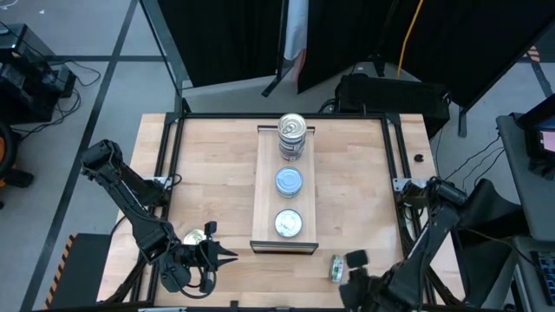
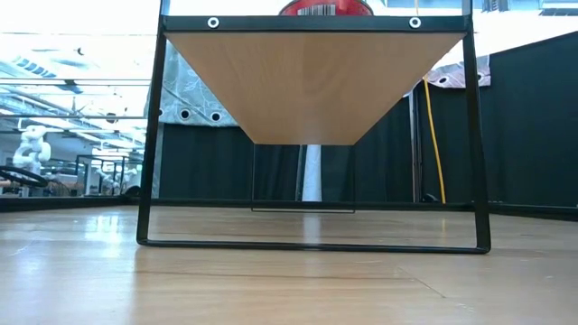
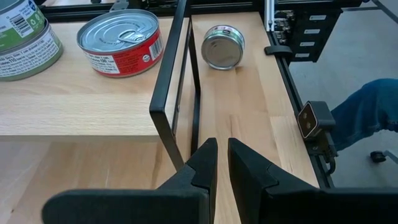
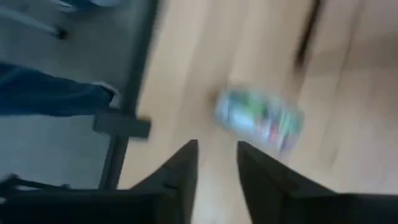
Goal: Stack canned seafood by type on shelf
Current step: Stack the green white tuna can on top of the stacked green white tuna can on the shelf
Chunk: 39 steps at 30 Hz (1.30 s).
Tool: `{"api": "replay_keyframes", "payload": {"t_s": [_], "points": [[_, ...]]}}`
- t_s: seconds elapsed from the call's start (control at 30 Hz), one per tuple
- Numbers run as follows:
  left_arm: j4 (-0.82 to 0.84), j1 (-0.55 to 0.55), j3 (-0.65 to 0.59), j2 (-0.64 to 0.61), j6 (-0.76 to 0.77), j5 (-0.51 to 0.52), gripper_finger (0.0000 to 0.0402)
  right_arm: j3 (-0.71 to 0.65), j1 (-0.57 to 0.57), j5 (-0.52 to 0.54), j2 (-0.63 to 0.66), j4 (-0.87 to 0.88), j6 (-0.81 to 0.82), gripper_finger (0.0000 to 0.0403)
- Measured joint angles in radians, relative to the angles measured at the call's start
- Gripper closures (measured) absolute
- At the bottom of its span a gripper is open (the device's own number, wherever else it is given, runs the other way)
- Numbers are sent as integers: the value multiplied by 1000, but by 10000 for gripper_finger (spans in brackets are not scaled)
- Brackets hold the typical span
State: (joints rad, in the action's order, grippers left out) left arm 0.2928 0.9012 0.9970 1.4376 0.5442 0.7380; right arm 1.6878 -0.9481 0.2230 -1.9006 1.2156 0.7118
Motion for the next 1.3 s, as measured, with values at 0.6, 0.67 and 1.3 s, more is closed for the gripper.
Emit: {"api": "replay_keyframes", "payload": {"t_s": [0.6, 0.67, 1.3], "points": [[5, -26, 0, -14, -7, 30, 359, 23, 127, -72, -48, -17, -778, 97], [5, -29, 0, -17, -24, 30, 359, 23, 139, -72, -60, -11, -840, 98], [50, -55, 0, -18, -29, 29, 359, 22, 194, -124, -194, 58, -1034, 124]]}}
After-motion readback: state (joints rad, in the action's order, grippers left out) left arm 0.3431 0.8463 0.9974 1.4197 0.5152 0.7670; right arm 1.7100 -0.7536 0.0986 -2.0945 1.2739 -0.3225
